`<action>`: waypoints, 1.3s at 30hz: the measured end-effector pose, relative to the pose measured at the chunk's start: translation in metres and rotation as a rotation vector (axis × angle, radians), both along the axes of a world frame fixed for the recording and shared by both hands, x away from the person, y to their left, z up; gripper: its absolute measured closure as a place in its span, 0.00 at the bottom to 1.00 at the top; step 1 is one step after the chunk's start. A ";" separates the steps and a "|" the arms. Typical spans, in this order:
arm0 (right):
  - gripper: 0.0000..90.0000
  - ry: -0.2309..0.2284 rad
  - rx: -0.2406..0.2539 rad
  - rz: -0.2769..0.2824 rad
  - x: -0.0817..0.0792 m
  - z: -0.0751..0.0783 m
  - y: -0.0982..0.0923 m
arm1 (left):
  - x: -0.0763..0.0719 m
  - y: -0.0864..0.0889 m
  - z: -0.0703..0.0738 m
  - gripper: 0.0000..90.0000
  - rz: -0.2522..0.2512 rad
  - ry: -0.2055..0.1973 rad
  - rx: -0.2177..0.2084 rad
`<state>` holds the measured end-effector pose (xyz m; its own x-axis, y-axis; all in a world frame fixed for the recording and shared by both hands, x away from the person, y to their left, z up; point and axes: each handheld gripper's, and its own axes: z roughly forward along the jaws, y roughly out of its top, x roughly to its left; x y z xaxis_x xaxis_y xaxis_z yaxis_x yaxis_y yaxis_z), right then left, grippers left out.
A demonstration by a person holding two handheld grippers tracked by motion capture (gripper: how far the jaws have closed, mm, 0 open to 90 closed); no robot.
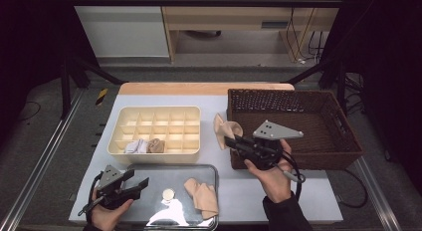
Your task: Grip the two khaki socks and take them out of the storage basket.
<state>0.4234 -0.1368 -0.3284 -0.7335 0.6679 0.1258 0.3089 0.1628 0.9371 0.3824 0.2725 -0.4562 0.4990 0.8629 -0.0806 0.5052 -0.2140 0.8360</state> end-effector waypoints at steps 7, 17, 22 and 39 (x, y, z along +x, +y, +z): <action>0.90 0.049 -0.011 0.057 -0.010 -0.025 0.017 | -0.002 -0.004 0.002 0.39 -0.015 -0.003 0.000; 0.90 0.126 -0.035 0.081 -0.023 -0.065 0.018 | -0.005 -0.013 0.007 0.39 -0.034 -0.003 -0.016; 0.90 0.166 -0.037 0.074 -0.032 -0.084 0.012 | -0.006 -0.019 0.007 0.39 -0.046 -0.002 -0.012; 0.89 0.202 -0.237 -0.120 -0.044 -0.131 -0.025 | -0.013 -0.047 0.004 0.42 -0.092 0.007 -0.013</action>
